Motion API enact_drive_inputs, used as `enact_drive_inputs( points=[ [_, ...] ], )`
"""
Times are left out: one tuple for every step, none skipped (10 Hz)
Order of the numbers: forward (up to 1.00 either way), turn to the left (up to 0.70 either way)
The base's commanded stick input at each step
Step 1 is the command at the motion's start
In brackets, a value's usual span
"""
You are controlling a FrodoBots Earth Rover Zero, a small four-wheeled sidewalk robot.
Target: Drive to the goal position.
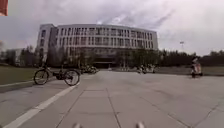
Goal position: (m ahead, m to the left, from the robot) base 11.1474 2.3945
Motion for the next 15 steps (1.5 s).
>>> enact_drive_inputs(
  points=[
    [0.45,0.00],
    [0.45,0.00],
    [0.45,0.00],
    [0.45,0.00],
    [0.45,0.00],
    [0.45,0.00],
    [0.45,0.00],
    [0.45,0.00],
    [0.45,0.00],
    [0.45,0.00],
    [0.45,0.00],
    [0.45,0.00],
    [0.45,0.00],
    [0.45,0.00],
    [0.45,0.00]
  ],
)
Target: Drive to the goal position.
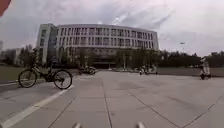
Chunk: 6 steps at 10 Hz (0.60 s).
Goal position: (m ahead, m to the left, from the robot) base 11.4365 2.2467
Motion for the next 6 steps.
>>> enact_drive_inputs(
  points=[
    [0.45,0.00],
    [0.45,0.00],
    [0.45,0.00],
    [0.45,0.00],
    [0.45,0.00],
    [0.45,0.00]
  ],
)
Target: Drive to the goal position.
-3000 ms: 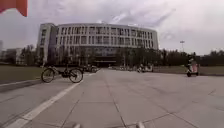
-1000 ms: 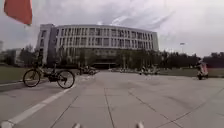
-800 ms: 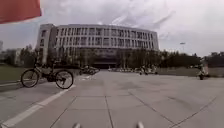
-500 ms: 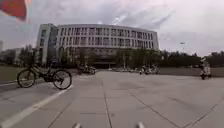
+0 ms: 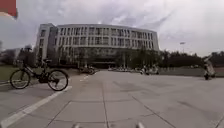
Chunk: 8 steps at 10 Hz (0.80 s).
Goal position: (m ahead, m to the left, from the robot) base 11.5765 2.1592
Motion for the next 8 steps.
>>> enact_drive_inputs(
  points=[
    [0.45,0.00],
    [0.45,0.00],
    [0.45,0.00],
    [0.45,0.00],
    [0.45,0.00],
    [0.45,0.00],
    [0.45,0.00],
    [0.45,0.00]
  ],
)
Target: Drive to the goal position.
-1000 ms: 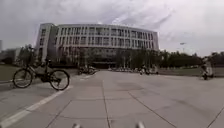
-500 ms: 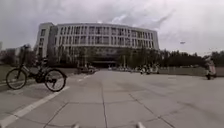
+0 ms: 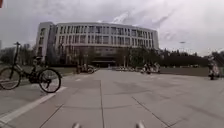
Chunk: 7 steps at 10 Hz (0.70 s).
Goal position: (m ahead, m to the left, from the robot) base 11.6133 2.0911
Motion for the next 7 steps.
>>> enact_drive_inputs(
  points=[
    [0.45,0.00],
    [0.45,0.00],
    [0.45,0.00],
    [0.45,0.00],
    [0.45,0.00],
    [0.45,0.00],
    [0.45,0.00]
  ],
)
